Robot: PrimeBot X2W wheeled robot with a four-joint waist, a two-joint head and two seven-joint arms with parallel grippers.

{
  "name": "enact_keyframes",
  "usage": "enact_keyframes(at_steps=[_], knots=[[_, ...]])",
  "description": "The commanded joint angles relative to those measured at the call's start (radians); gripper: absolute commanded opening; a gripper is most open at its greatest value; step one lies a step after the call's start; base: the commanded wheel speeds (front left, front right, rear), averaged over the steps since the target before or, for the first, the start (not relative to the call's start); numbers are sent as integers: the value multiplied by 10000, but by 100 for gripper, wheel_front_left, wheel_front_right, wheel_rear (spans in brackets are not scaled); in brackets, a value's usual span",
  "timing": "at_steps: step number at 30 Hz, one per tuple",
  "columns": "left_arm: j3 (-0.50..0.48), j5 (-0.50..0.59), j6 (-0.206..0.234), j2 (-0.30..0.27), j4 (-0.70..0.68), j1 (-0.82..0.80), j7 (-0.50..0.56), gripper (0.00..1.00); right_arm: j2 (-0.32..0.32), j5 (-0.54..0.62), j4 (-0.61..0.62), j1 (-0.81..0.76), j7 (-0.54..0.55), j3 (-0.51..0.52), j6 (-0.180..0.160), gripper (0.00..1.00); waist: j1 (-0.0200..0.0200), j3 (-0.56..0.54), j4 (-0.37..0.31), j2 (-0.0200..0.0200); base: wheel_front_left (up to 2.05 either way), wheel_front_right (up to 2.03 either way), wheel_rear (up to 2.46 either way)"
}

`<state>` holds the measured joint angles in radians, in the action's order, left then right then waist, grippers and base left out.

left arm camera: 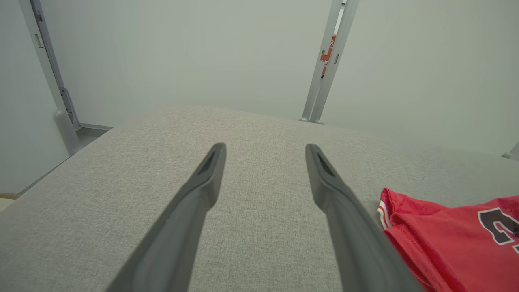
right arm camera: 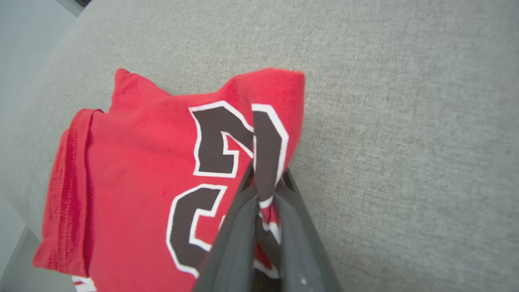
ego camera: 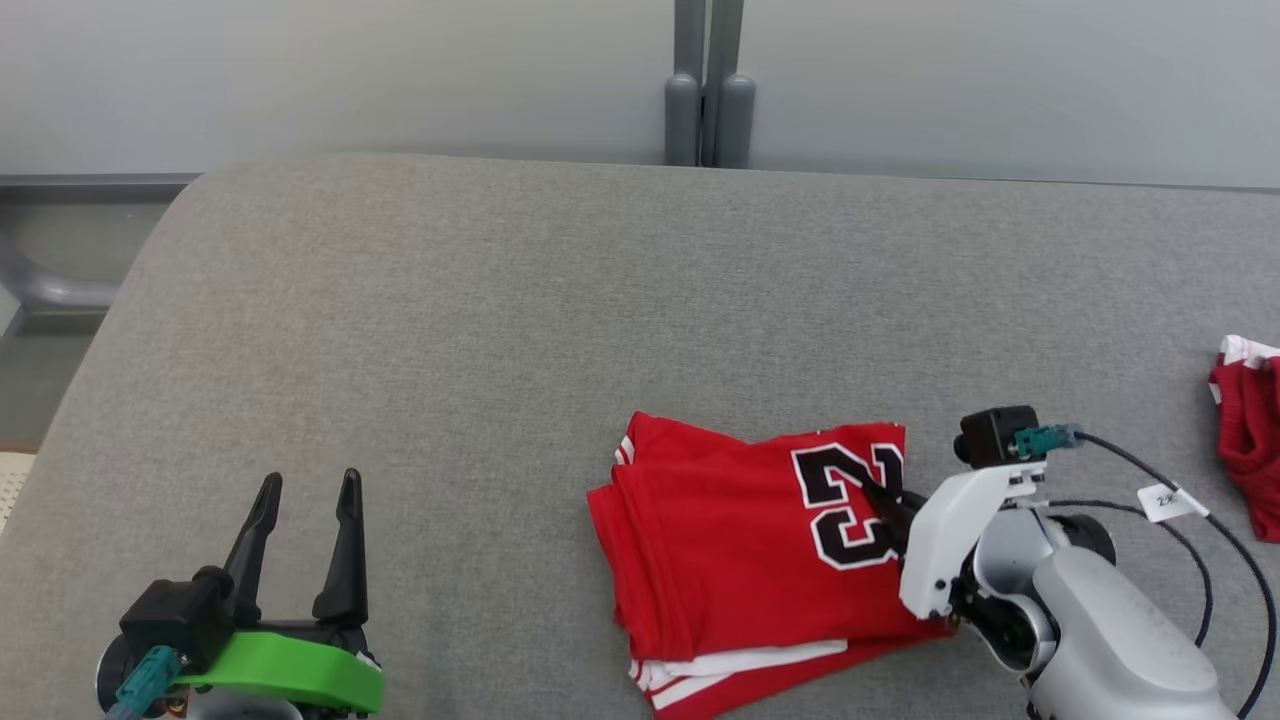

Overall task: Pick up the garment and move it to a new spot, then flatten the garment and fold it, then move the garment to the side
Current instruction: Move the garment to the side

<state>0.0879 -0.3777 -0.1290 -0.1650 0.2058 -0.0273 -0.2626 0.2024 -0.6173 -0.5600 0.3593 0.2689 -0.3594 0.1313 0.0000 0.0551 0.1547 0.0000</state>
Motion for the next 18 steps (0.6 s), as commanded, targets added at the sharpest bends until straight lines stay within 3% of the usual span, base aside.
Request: enact_keyframes(at_steps=[1, 11, 18], knots=[[26, -16, -30, -79, -36, -115, -22, 100, 139, 42, 119, 255, -163, -18, -13, 0, 0, -25, -364, 0, 0, 0, 0], [917, -83, -30, -123, -439, -477, -19, 100, 1088, 21, 710, 1237, -206, -406, -13, 0, 0, 215, -2162, 0, 0, 0, 0], [1212, -141, -30, -217, -556, -843, -22, 100, 1317, -93, 1117, 1406, -376, -247, -12, 0, 0, 440, -3491, 0, 0, 0, 0]])
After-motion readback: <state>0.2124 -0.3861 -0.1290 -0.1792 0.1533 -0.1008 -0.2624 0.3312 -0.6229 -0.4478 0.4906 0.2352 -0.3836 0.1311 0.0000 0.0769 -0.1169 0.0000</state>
